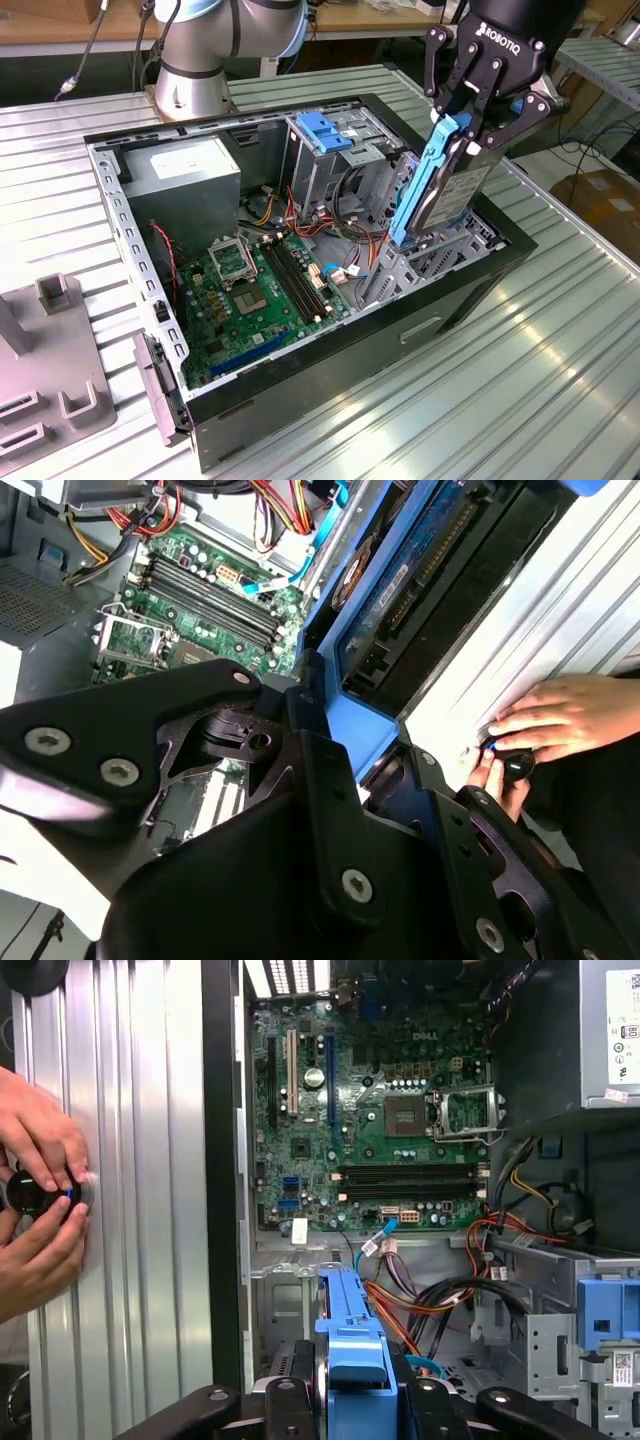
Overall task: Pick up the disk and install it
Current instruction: 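Insert the disk into the insertion slot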
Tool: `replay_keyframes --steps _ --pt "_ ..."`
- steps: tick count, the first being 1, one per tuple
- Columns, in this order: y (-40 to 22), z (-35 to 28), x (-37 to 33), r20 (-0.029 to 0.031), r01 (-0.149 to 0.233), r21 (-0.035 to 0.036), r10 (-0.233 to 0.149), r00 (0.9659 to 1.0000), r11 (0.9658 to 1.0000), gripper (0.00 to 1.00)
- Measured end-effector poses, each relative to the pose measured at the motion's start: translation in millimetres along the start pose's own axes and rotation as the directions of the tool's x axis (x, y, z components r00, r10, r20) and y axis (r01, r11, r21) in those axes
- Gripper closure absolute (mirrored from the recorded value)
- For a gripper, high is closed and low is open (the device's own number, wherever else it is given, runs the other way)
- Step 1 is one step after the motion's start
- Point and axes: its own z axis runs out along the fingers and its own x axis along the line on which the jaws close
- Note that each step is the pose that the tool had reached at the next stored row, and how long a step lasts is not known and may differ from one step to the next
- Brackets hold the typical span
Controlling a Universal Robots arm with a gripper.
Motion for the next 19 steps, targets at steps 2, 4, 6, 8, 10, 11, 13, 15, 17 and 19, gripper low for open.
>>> replay_keyframes --steps 2,4,6,8,10,11,13,15,17,19 --pt "-2.5 0.7 -0.1 -0.0001 -0.003 -0.0002 0.003 1.0000 1.0000 0.63" --pt "-4.0 1.6 -0.1 0.0002 -0.004 -0.0002 0.004 1.0000 1.0000 0.63" --pt "-5.4 2.6 0.2 0.0002 -0.004 -0.0002 0.004 1.0000 1.0000 0.63" --pt "-7.9 4.0 1.0 0.0002 -0.004 -0.0002 0.004 1.0000 1.0000 0.63" --pt "-8.6 4.5 1.2 -0.0002 -0.004 -0.0002 0.004 1.0000 1.0000 0.63" --pt "-8.7 5.0 1.2 0.0000 -0.004 -0.0002 0.004 1.0000 1.0000 0.63" --pt "-8.9 5.9 1.2 0.0001 -0.004 -0.0002 0.004 1.0000 1.0000 0.63" --pt "-8.9 7.5 1.7 0.0002 -0.004 -0.0002 0.004 1.0000 1.0000 0.63" --pt "-9.0 8.5 2.2 0.0000 -0.003 -0.0002 0.003 1.0000 1.0000 0.63" --pt "-9.0 9.4 2.2 0.0001 0.002 0.0000 -0.002 1.0000 1.0000 0.63"
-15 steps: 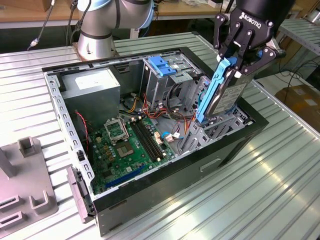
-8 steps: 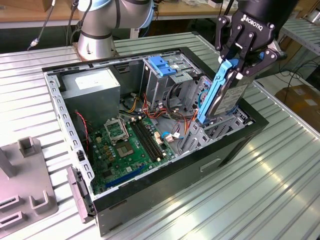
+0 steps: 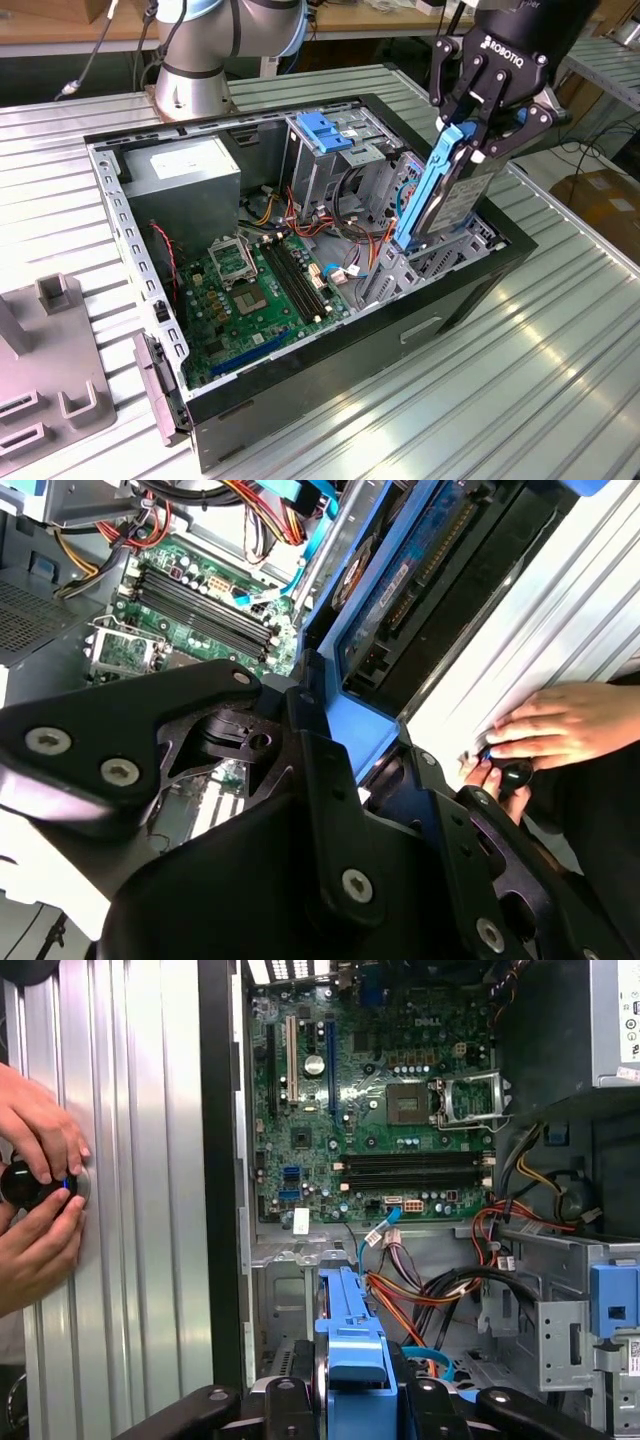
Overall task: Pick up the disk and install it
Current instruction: 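Insert the disk into the insertion slot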
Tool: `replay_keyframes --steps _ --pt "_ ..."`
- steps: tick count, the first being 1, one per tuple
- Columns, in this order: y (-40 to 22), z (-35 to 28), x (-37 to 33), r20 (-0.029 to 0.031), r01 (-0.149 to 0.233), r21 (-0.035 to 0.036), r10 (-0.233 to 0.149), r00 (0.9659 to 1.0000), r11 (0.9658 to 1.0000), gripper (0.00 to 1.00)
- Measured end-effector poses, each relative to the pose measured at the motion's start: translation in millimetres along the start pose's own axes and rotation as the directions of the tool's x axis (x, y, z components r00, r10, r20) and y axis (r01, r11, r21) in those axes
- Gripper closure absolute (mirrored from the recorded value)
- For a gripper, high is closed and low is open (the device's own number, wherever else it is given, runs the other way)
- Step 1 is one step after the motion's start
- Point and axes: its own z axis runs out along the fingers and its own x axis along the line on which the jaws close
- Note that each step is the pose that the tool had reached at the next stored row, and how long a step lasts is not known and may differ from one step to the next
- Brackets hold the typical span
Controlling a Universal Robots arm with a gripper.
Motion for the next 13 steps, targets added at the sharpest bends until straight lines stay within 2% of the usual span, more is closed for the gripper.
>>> replay_keyframes --steps 7,13 --pt "0.9 1.6 -0.1 -0.0001 0.002 0.0001 -0.002 1.0000 1.0000 0.63" --pt "0.9 5.9 -0.2 0.0000 0.002 0.0001 -0.002 1.0000 1.0000 0.63"
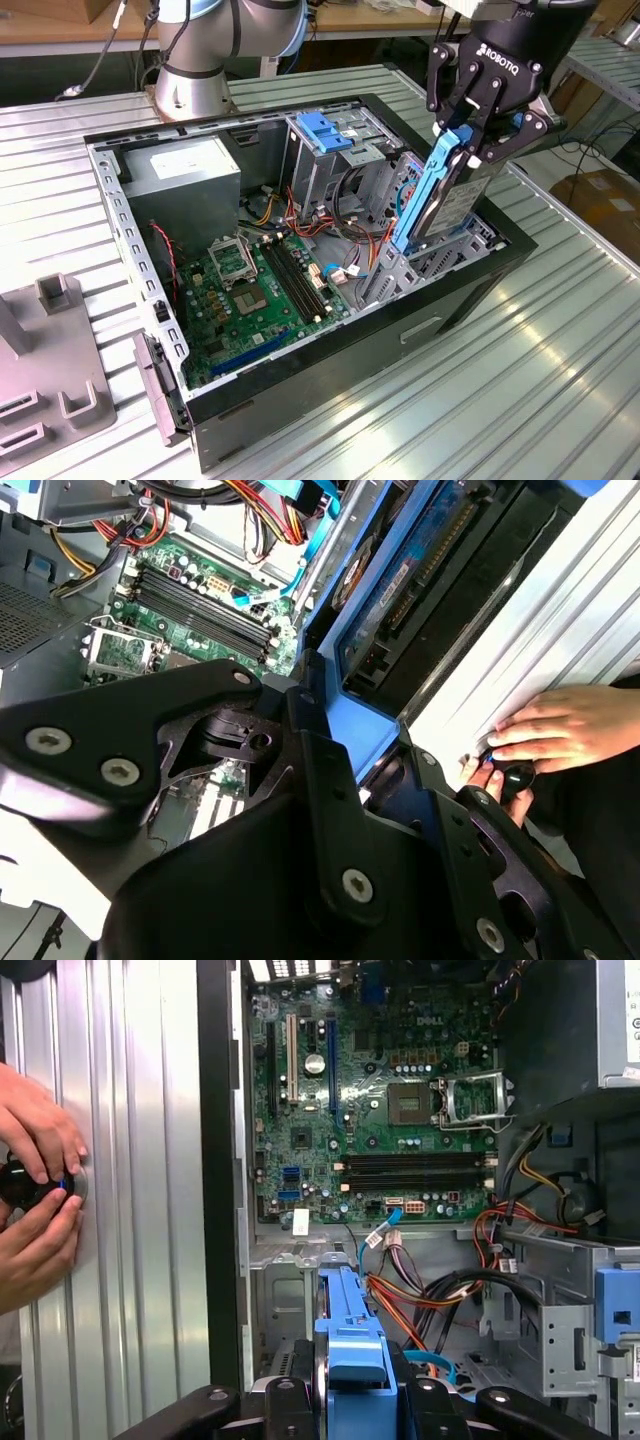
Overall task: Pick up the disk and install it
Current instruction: 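Insert the disk into the insertion slot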
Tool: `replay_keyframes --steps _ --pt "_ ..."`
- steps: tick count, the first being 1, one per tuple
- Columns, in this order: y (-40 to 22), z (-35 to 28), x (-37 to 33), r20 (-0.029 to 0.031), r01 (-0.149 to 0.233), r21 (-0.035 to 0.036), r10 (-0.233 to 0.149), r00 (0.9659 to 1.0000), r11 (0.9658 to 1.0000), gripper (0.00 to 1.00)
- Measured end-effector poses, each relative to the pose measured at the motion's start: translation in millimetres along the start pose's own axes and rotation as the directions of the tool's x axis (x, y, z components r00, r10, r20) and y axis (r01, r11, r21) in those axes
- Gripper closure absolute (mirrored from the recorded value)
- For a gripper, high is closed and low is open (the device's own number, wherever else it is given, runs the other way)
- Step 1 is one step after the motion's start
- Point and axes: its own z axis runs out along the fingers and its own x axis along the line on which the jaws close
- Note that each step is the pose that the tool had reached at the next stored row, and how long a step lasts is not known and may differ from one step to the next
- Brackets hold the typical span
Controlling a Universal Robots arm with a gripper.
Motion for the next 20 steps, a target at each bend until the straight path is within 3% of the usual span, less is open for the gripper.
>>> replay_keyframes --steps 20 --pt "0.1 20.1 -0.7 0.0001 0.000 -0.0001 0.000 1.0000 1.0000 0.63"
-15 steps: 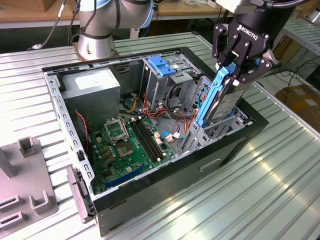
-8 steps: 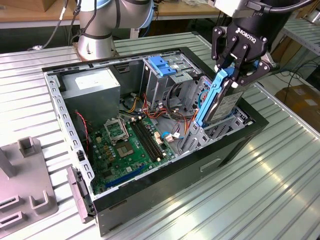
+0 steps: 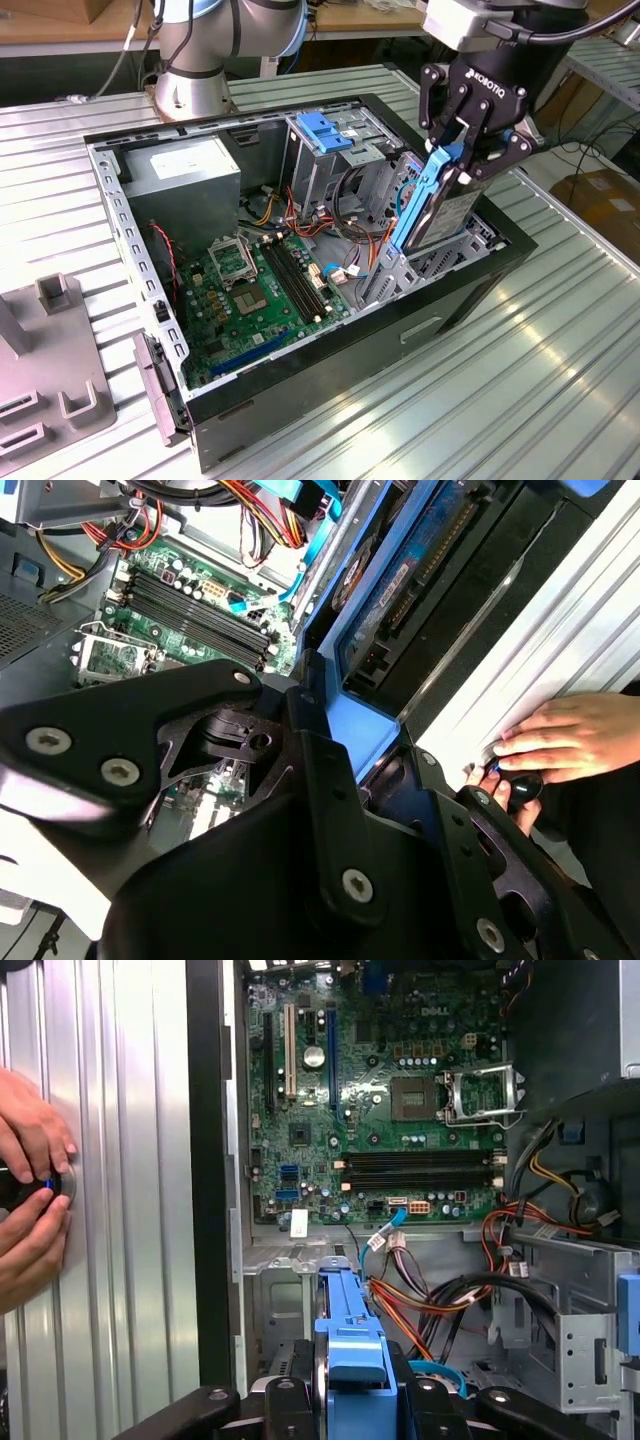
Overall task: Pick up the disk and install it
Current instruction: 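Insert the disk into the insertion slot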
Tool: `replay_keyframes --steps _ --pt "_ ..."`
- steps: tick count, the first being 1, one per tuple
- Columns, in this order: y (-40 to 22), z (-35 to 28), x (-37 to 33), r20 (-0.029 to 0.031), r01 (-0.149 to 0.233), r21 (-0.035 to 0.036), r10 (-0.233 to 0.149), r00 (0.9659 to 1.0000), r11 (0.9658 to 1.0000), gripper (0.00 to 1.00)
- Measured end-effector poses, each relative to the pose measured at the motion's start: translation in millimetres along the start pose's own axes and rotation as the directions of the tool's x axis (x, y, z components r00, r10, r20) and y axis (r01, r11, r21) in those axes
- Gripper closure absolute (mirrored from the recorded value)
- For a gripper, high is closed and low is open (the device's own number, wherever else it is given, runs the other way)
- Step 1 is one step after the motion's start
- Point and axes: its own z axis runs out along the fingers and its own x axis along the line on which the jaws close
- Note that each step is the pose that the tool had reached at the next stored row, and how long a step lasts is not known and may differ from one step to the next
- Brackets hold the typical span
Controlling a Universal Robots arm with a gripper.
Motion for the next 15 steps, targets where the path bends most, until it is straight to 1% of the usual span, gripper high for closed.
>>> replay_keyframes --steps 7,8,15 --pt "0.0 8.0 -0.2 -0.0001 0.000 -0.0006 0.000 1.0000 1.0000 0.63" --pt "0.0 10.1 -0.3 -0.0002 0.000 -0.0006 0.000 1.0000 1.0000 0.63" --pt "0.0 11.0 -0.3 -0.0001 0.000 -0.0006 0.000 1.0000 1.0000 0.63"
